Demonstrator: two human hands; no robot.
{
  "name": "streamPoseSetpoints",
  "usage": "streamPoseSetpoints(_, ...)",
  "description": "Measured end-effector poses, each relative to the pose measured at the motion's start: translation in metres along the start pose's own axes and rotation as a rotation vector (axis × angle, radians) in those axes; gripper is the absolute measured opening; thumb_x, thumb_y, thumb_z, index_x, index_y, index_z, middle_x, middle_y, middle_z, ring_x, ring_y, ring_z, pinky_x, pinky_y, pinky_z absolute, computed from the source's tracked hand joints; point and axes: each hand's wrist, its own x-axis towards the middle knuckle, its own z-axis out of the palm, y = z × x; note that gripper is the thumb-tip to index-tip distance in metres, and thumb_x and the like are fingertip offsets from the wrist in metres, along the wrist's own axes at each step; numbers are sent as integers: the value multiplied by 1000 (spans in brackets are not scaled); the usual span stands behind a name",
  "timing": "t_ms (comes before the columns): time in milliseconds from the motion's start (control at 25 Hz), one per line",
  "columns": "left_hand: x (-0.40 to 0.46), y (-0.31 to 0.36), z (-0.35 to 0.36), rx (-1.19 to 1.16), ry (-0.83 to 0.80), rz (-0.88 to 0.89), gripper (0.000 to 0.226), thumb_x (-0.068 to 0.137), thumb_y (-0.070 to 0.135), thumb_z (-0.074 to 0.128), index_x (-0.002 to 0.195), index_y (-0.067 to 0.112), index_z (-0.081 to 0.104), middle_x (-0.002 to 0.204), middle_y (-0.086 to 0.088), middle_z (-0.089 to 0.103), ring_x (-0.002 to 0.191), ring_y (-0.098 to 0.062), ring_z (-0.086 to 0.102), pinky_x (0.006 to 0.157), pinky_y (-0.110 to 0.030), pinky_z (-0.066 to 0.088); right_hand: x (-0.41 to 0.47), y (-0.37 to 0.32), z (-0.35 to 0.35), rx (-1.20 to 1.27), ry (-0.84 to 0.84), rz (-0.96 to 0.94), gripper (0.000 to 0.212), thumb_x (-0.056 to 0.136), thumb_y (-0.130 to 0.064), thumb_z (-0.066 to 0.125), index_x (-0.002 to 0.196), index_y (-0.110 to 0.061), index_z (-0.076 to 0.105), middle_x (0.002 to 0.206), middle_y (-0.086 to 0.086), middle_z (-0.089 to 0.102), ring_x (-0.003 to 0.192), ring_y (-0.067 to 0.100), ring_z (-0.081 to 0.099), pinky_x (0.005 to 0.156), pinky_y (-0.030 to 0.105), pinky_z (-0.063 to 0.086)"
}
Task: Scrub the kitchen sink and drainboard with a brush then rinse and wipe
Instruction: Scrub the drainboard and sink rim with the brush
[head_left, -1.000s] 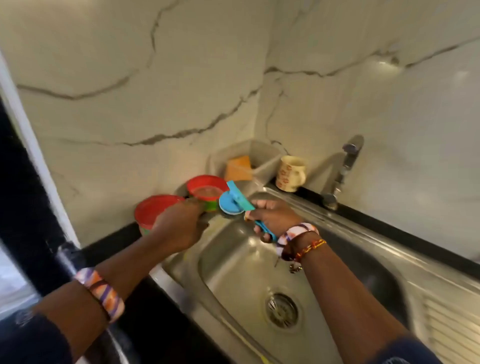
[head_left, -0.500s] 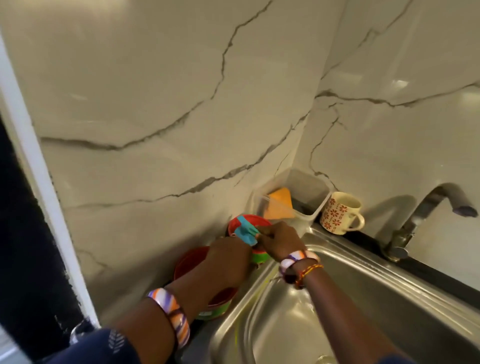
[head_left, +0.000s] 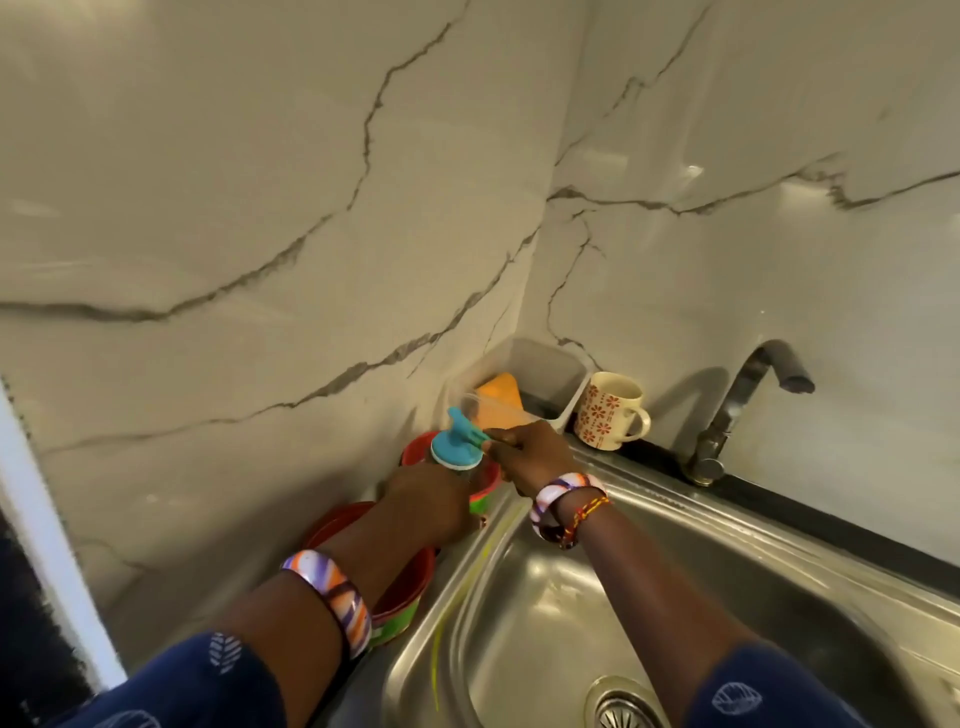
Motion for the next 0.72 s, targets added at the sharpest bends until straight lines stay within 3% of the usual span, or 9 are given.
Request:
streamPoseSetpoints(160, 4, 11, -14, 162, -134, -20, 58, 93, 50, 43, 142, 19, 34, 139, -6, 46, 127, -24, 44, 103, -33, 35, -40, 2, -49, 444, 132, 155, 23, 90, -13, 57, 108, -6, 69, 53, 5, 41, 25, 2, 27, 34, 13, 22)
streamPoseSetpoints(320, 4, 32, -21, 236, -166, -25, 53, 92, 43, 50, 136, 15, 43, 137, -5, 48, 126, -25, 45, 105, -38, 38, -86, 7, -104, 562, 213, 244, 22, 91, -11, 56, 111, -5, 64, 57, 3, 44, 21, 0, 31, 28, 10, 21)
streamPoseSetpoints(600, -25, 153, -33, 204, -190, 514, 50, 96, 42, 42, 133, 10, 48, 139, -10, 46, 127, -27, 43, 100, -31, 35, -168, 46, -163, 501, 416, 383, 29, 92, -15, 56, 116, -1, 64, 58, 3, 47, 23, 0, 33, 30, 10, 23)
streamPoseSetpoints(720, -40, 209, -22, 207, -268, 642, 51, 95, 45, 43, 124, 5, 55, 129, -13, 54, 117, -29, 50, 92, -32, 40, -221, 73, -188, 368, 462, 444, 28, 93, -17, 55, 115, -3, 64, 58, 3, 47, 23, -1, 35, 30, 9, 25)
